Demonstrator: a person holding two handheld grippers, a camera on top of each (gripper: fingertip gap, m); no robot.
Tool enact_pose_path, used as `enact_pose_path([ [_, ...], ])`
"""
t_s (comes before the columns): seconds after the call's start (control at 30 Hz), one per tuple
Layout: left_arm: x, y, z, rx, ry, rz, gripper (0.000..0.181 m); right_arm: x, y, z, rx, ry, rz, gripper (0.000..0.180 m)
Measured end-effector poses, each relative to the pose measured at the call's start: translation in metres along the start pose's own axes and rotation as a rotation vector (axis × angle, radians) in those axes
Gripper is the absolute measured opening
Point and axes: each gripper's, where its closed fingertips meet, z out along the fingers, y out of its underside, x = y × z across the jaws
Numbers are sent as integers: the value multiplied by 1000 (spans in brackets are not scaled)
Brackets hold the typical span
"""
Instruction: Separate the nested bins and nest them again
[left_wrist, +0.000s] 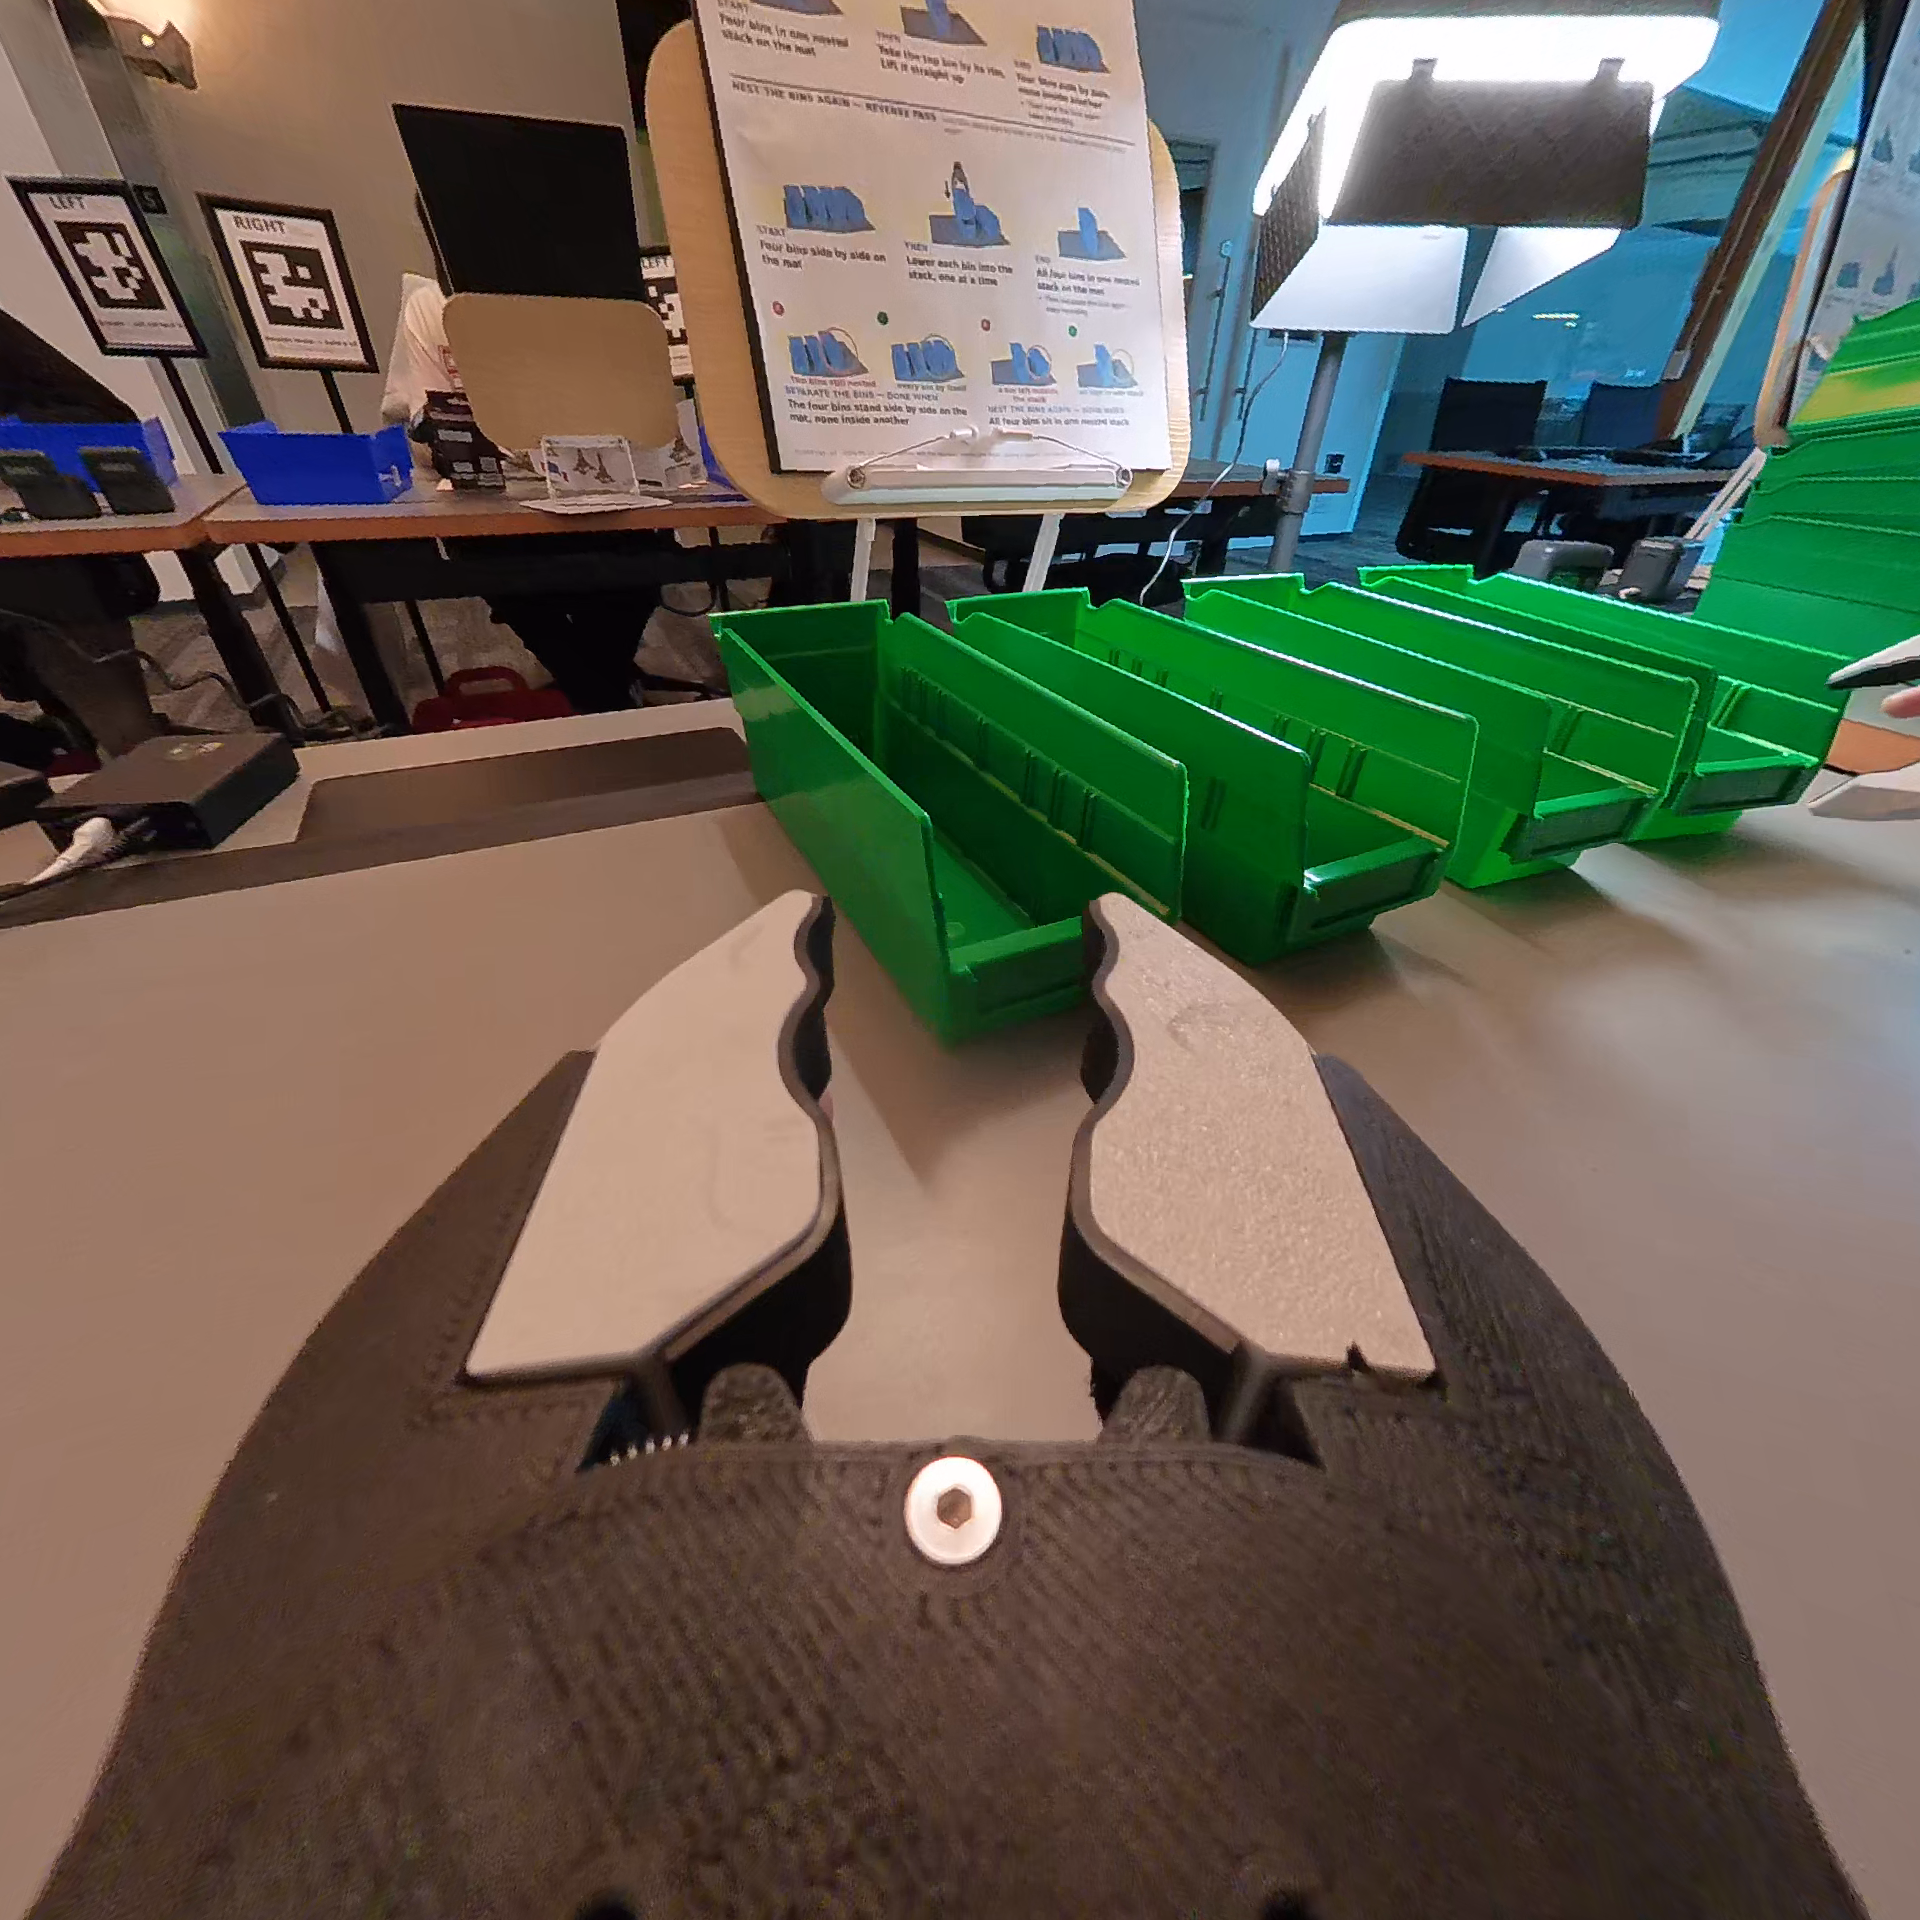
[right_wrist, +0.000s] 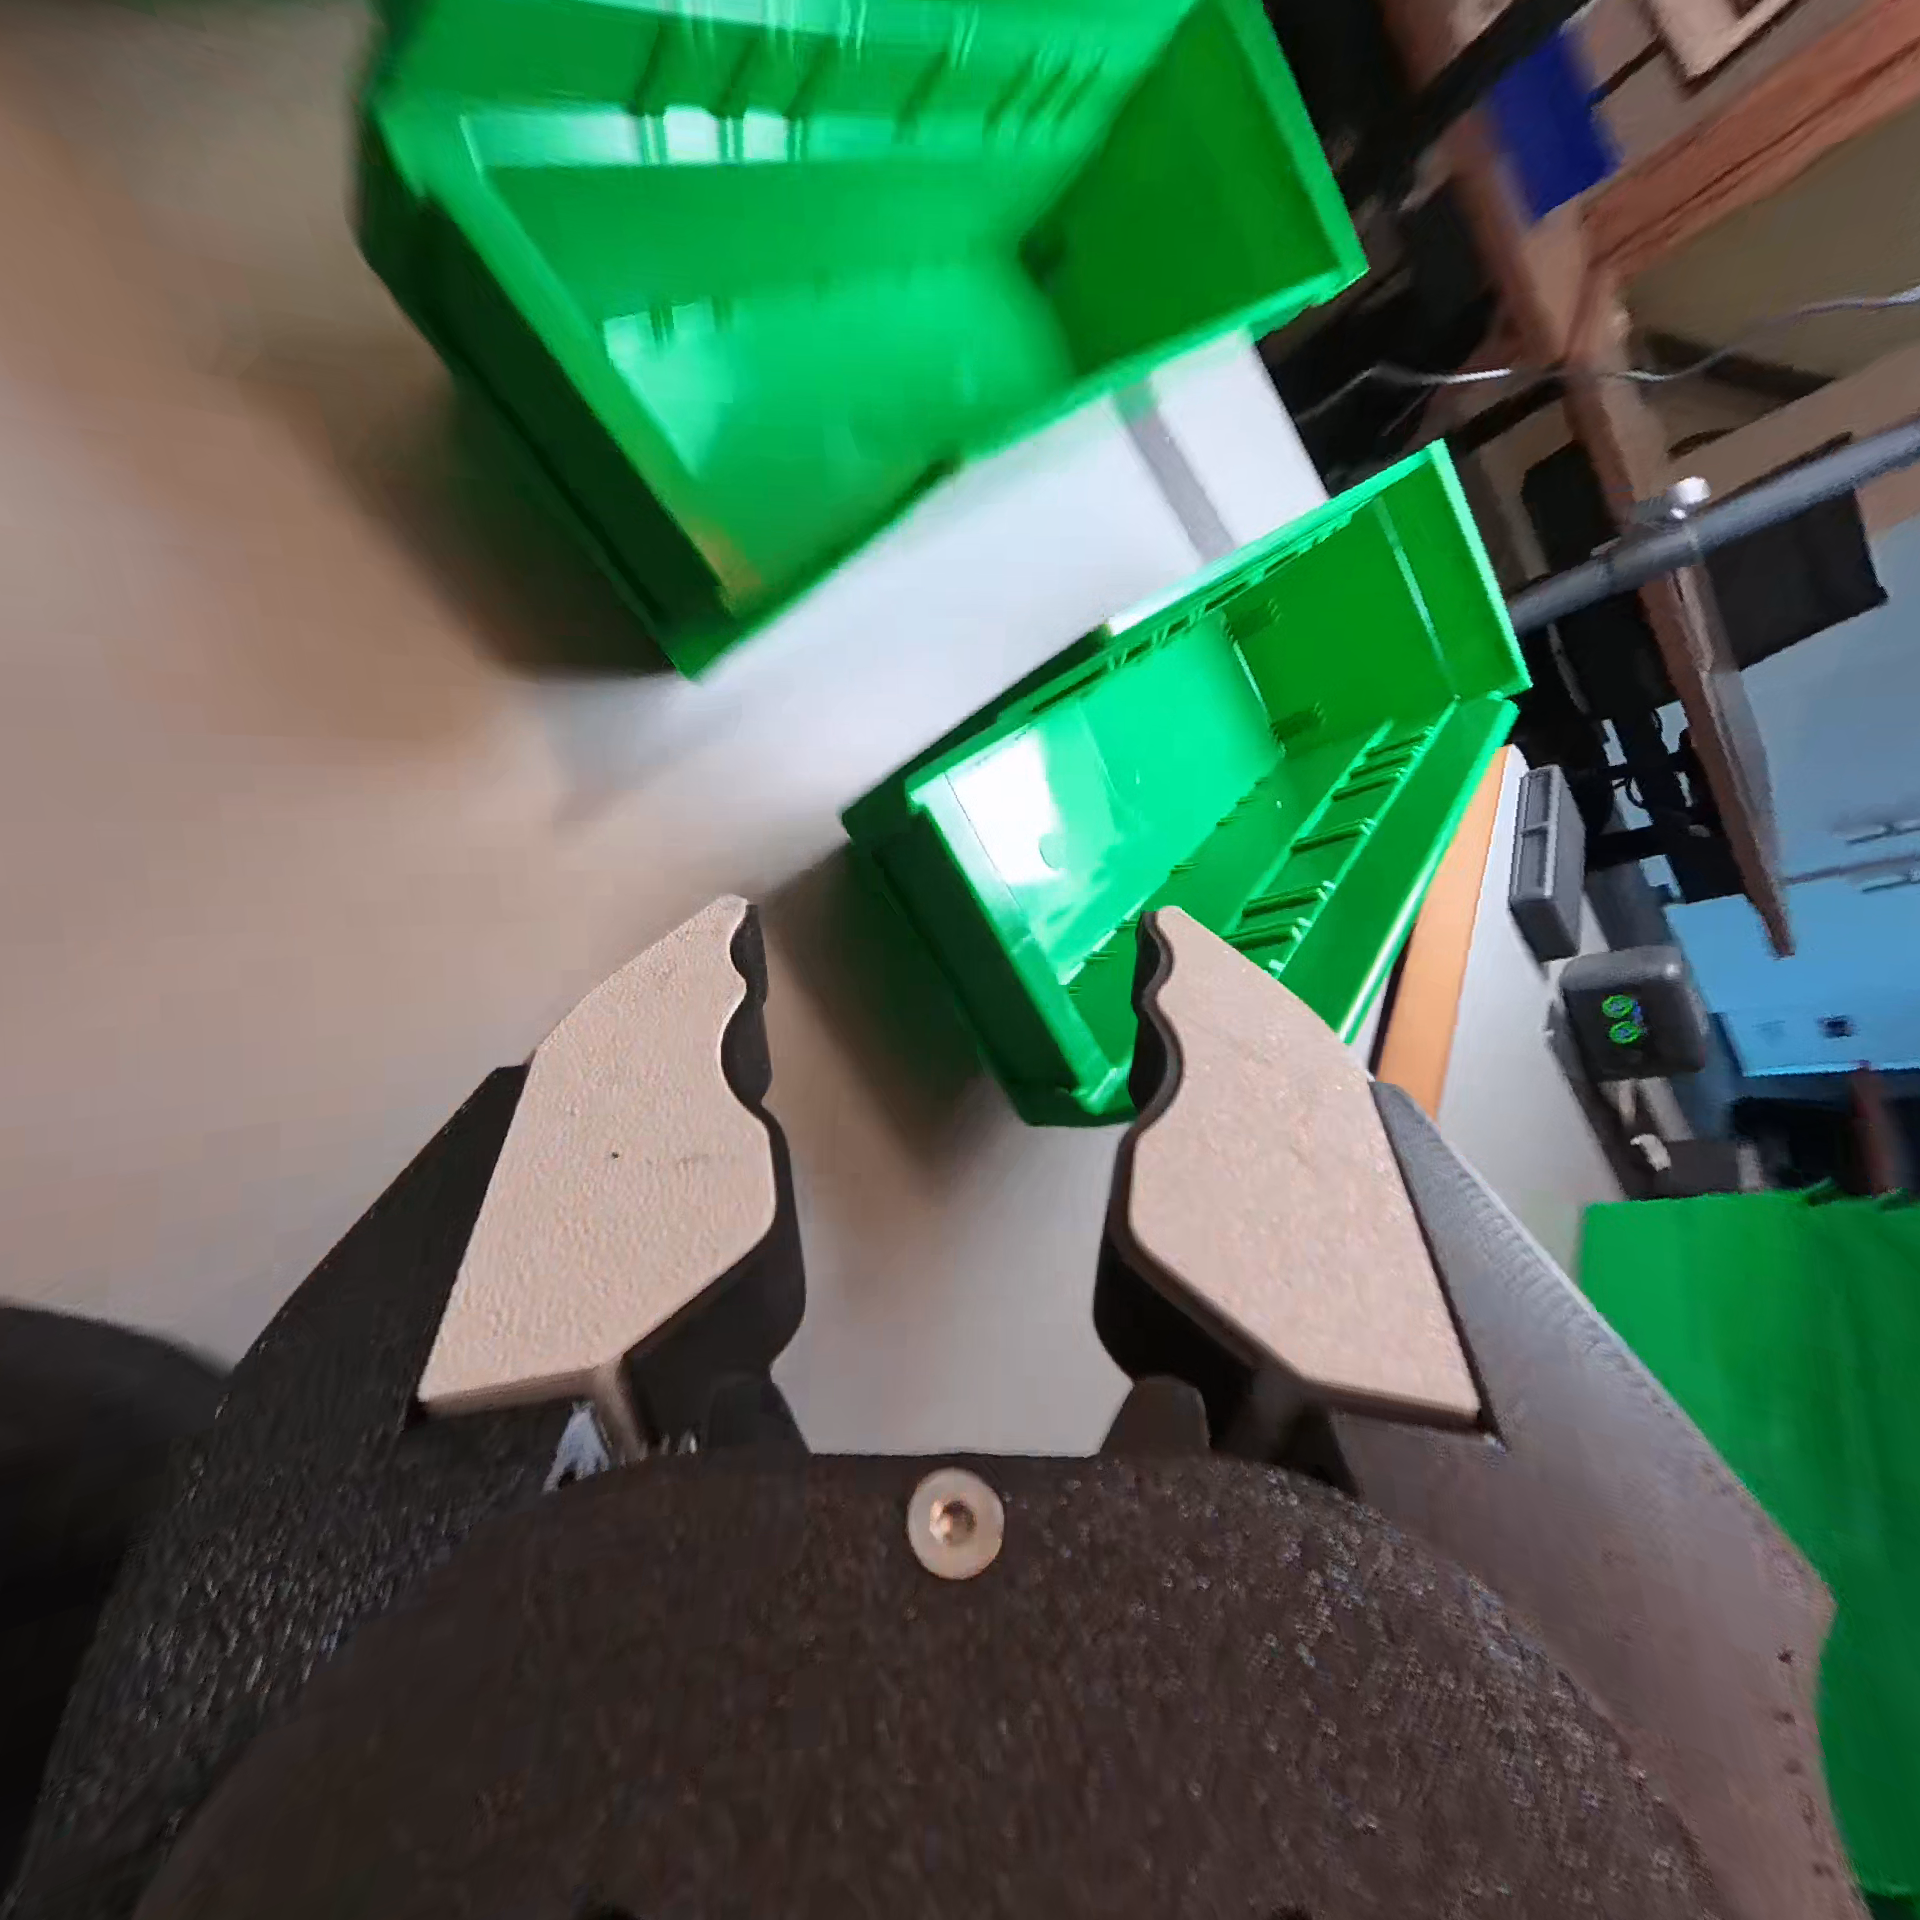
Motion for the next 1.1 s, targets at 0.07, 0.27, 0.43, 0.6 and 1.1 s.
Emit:
enact_pose_path([
  [0.07, 0, 1, 1, -7, 2, 4, 45, 1, 9, 16, -60, -36, -82, 67],
  [0.27, 3, 6, 4, -32, 6, 27, 46, -2, 32, 51, -201, -162, -232, 66],
  [0.43, 6, 9, 5, -48, 12, 36, 47, -3, 37, 62, -256, -193, -311, 58],
  [0.6, 10, 12, 6, -60, 23, 43, 47, -3, 41, 72, -266, -206, -359, 32],
  [1.1, 17, 20, 11, -99, 45, 71, 45, 32, -65, -3, -89, -104, -486, 28],
])
